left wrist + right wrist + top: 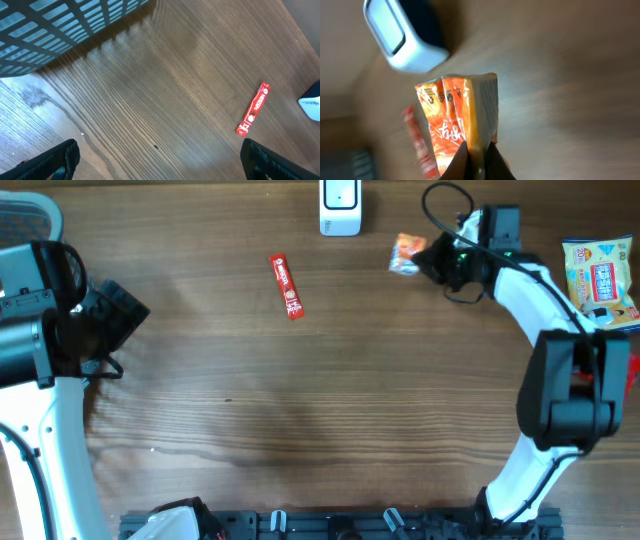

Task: Scan the item barcode
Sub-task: 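Hold the orange pack barcode against the white scanner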

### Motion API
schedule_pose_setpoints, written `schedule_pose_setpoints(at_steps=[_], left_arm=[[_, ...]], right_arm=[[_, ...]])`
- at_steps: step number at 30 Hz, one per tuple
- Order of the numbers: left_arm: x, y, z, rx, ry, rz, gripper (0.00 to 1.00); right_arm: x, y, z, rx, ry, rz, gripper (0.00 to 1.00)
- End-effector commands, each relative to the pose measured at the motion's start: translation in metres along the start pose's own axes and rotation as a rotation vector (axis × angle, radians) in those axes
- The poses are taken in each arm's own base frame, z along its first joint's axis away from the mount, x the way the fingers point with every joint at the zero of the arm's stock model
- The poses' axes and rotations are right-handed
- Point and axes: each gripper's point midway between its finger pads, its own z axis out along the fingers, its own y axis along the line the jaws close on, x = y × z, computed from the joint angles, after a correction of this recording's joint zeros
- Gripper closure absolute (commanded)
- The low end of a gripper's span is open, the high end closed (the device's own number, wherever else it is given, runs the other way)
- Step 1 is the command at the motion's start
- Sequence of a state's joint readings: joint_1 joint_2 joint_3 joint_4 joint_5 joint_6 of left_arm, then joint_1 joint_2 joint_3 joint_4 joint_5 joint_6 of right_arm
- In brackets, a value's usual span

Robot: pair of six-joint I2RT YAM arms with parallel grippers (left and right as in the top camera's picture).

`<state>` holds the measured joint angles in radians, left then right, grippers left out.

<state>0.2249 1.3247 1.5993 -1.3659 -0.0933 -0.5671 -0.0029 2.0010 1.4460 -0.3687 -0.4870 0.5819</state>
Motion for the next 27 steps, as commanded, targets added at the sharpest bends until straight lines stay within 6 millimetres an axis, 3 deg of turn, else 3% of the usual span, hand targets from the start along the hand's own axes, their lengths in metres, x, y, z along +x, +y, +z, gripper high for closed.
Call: schedule_pose_setpoints(at_steps=[1,6,12,16,20,23,27], left_arm=[[-0.004,0.003,-0.003,-0.01,-0.019,-0.02,0.0],[-0.004,0.003,-0.003,-0.01,-0.018,-0.02,0.0],[-0.004,0.003,-0.003,-0.01,-0.019,-0.02,0.0],[-0.004,0.003,-0.003,-0.01,-0.018,-0.02,0.0],[-0.004,0.003,-0.003,-0.01,-0.018,-0.02,0.0],[-0.004,0.003,-0.003,-0.01,-0.019,-0.02,0.0],[-0.004,0.003,-0.003,-0.01,-0.018,-0.02,0.0]], right_arm=[[-0.063,0.021,-0.046,0.29,-0.273,-0.412,0.96],[-0.085,0.051,-0.06,0.574,-0.47,-0.696,0.95],[-0.079,0.15,-0.053,0.614,-0.693,-1.079,0.95],[-0.078,0.187,-0.045,0.582,-0.831,-1.149,0.95],[-0.077,0.192,-0.026,0.579,-0.868,-1.197,0.95],[-0.066,0.187,0.011,0.559,-0.798,-1.37,0.96],[-0.056,0.184,0.042,0.547,-0.765,-1.546,0.95]])
